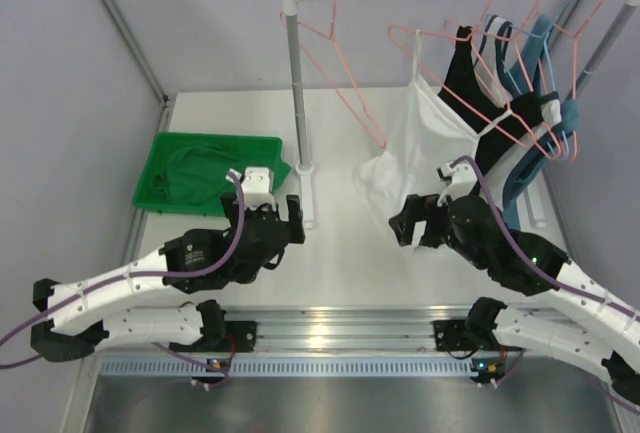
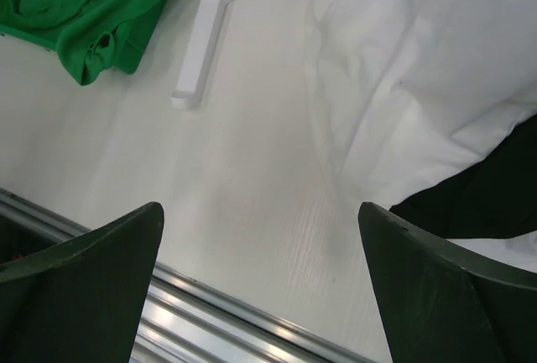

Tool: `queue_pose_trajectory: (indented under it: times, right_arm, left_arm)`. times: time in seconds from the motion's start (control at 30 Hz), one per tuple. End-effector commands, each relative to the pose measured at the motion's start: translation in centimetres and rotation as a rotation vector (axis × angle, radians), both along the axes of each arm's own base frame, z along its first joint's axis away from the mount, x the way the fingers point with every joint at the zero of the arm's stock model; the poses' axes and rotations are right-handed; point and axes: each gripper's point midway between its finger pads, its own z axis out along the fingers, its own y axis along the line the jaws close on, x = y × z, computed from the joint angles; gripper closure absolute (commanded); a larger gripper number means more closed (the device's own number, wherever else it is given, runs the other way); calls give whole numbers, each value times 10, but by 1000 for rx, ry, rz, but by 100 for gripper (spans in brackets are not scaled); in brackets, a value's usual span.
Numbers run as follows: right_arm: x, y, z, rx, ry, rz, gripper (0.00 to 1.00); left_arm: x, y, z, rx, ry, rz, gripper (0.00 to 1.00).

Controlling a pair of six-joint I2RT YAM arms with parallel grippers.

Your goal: Place the tank top on the hanger

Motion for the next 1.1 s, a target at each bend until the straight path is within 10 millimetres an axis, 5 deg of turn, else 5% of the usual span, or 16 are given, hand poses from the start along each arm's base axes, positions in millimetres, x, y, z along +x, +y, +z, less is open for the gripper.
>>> queue_pose_trajectory:
  times: [0.0,0.27,0.57,0.8,1.0,1.07]
  right_arm:
    - [-1,6,8,28,-29,27,0]
    - [-4,7,7,-12,-12,63,0]
    - [-9,19,-5,-38,37,128,0]
    - [-17,33,-3,-4,60,197,0]
    - [-20,39,-5,1,76,230,0]
    - [-21,39,-8,-7,83,239,0]
  left_arm:
    - [3,6,5,-1,-16,29,2]
    - [31,31,6,21,9,192,2]
    - [129,117,10,-27,90,499,2]
    - [199,198,-73,-49,276,760,3]
    - [242,225,-147,-93,395,796,8]
    - [248,219,-162,-110,431,781,9]
